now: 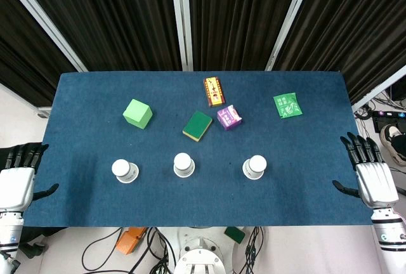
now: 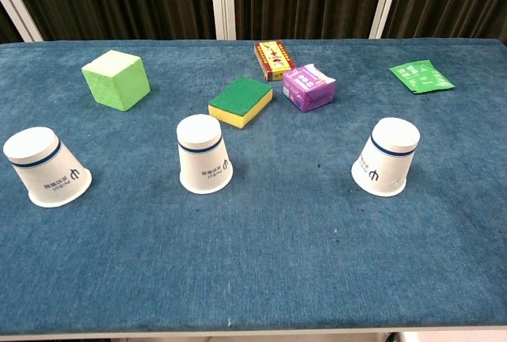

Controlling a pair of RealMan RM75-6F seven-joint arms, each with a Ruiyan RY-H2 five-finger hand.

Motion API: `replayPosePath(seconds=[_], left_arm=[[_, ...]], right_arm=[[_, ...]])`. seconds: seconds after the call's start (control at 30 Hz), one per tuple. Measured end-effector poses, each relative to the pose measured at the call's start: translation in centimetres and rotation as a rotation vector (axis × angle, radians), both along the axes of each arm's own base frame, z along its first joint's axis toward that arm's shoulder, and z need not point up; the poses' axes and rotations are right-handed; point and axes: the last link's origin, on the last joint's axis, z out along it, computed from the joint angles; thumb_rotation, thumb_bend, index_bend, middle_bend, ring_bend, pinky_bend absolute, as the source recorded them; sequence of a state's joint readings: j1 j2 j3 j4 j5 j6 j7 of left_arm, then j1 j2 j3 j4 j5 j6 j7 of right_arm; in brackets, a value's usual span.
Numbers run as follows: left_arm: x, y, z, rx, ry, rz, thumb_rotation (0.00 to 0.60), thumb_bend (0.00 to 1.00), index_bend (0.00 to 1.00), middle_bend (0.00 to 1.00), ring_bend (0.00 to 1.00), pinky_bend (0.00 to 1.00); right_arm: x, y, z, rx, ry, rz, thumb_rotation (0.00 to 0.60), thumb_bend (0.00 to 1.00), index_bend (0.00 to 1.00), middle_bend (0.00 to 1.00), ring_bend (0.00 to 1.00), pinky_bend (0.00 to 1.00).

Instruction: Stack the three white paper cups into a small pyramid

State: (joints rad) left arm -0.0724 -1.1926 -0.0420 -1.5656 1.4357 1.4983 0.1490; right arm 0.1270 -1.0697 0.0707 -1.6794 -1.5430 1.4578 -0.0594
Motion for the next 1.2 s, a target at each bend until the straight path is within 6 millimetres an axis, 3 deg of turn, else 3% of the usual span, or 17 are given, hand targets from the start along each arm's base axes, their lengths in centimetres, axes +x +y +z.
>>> replayPosePath(seconds=[0.33,0.77,0.97,1.2], left_arm=[[0.4,0.8,-2.0,-0.066,-0.109,-0.006,0.6,0.0,0.14,0.16,0.11,0.0],[4.0,5.1,-9.4,-0.301,-0.321,-0.052,0.6,0.0,0.17,0.19,0.15,0.04],[5.0,6.3,-10.6,-0.298,-0.351,-0.056,0.6,0.0,0.22,0.26,0.19,0.07],[5.8,6.2,-10.7,-0.315,-0.349,-0.055,0.6,0.02,0.27,0.31,0.21,0.08]], right_arm=[[0.1,0.0,1.2,-0.042,0.002,0.01,0.6,0.2,0.0,0.07,0.0,0.03],[0.1,0.2,1.3,-0.051,0.009,0.013,0.6,0.2,0.0,0.07,0.0,0.03],[0.0,0.3,1.2,-0.055,0.012,0.01,0.6,0.2,0.0,0.07,0.0,0.03],[-0.3,0.2,1.1,-0.052,0.009,0.003,0.6,0.2,0.0,0.07,0.0,0.03]])
